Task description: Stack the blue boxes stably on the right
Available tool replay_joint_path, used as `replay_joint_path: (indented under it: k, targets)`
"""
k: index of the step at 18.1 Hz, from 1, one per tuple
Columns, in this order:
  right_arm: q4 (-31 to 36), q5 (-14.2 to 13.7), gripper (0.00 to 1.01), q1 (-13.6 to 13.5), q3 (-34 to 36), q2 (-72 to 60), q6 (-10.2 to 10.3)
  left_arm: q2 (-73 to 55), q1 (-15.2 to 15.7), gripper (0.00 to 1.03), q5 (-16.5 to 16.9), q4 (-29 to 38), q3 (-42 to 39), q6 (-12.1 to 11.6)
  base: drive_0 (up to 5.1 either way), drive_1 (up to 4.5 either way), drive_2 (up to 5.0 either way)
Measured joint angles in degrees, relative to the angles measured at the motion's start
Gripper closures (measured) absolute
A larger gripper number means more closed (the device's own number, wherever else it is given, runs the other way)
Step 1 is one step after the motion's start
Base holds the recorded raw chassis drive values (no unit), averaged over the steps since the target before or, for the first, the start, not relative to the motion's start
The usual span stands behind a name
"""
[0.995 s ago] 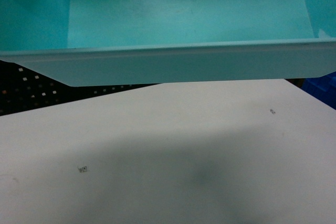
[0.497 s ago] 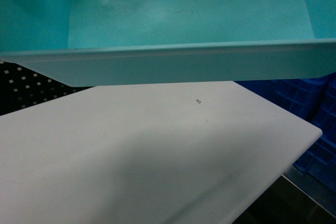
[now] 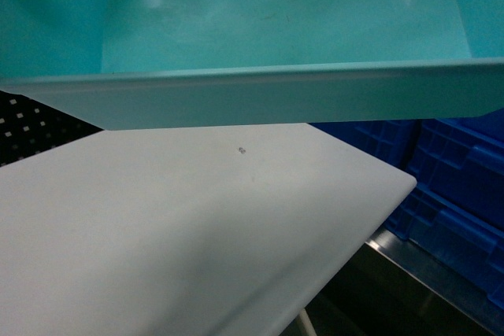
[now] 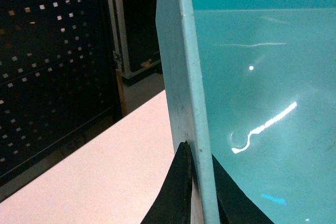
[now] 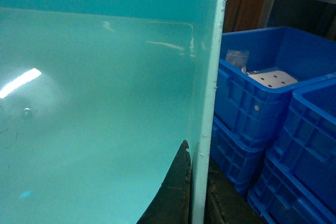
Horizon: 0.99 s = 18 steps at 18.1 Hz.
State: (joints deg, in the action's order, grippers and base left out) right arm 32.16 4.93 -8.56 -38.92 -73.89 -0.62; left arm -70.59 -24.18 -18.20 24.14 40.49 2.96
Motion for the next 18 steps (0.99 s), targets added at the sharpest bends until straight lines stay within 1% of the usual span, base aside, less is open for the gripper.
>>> replay_joint_path:
  k: [12, 18]
  targets:
    - [0.00, -0.02, 0.99, 0.00, 0.00, 0.00, -0.02, 0.00, 0.00, 1.01, 0.00, 0.02, 0.00, 0.00, -1.6, -1.59, -1.6]
    - [0.11, 0.04, 0.99, 0.00, 0.02, -0.02, -0.02, -0.04, 0.00, 1.01, 0.02, 0.15, -0.02, -0.02, 2.7, -5.57, -2.0]
